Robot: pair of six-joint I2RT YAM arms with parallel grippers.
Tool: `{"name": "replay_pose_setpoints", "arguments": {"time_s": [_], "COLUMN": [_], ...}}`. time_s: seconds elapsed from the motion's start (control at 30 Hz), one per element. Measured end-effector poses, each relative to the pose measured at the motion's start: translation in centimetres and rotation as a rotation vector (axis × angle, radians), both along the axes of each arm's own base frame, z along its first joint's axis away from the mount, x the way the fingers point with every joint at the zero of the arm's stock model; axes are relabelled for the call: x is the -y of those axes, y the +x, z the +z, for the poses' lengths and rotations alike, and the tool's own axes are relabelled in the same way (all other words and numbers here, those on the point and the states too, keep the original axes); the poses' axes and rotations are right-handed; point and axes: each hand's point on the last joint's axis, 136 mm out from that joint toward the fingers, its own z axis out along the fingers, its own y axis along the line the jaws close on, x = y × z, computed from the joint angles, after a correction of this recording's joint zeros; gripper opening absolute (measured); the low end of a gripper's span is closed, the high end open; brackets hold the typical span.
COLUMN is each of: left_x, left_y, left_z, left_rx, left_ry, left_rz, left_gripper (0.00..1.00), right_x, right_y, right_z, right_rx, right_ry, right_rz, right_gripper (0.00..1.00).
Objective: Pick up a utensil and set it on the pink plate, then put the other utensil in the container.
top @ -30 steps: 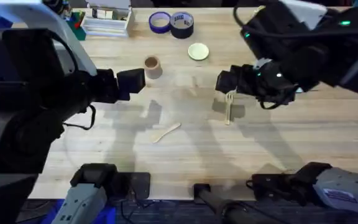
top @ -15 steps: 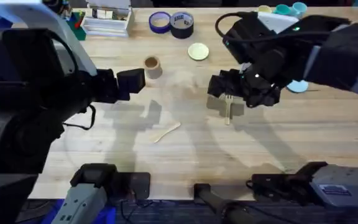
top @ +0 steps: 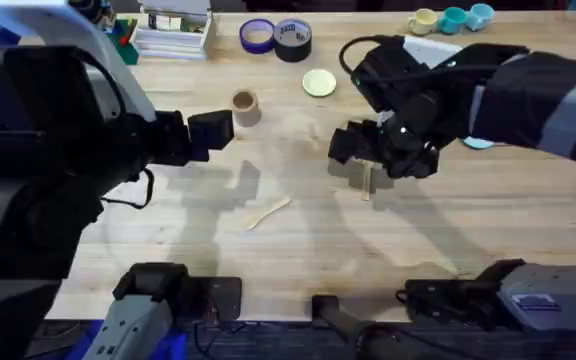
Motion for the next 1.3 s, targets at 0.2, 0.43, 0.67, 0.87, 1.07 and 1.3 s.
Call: {"name": "replay_pose_setpoints", "arguments": {"time_s": [0.2,0.43,0.67,0.87,1.07,1.3], "left_x": [0.0,0.0,0.0,0.0,0.0,0.0], "left_y": [0.0,0.0,0.0,0.0,0.0,0.0], "left_z": [0.0,0.0,0.0,0.0,0.0,0.0], "left_rx": [0.0,0.0,0.0,0.0,0.0,0.0], "left_ry": [0.0,0.0,0.0,0.0,0.0,0.0], "left_rz": [0.0,0.0,0.0,0.0,0.0,0.0], "left_gripper": [0.993,0.994,0.993,0.994,0.994,0.994], "right_x": [0.2,0.4,0.2,0.3,0.8,0.8], "right_y": [-0.7,-1.0,-0.6,-0.6,-0.6,-0.5], "right_z": [-1.1,-1.9,-2.2,-2.2,-2.6,-2.6], "right_rx": [-0.017,-0.023,0.0,0.005,0.003,0.003], "right_ry": [0.004,0.004,0.02,0.016,-0.015,-0.022], "right_rz": [-0.005,-0.024,-0.032,-0.045,-0.049,-0.048], "right_gripper": [0.997,0.996,0.996,0.959,0.84,0.736]}}
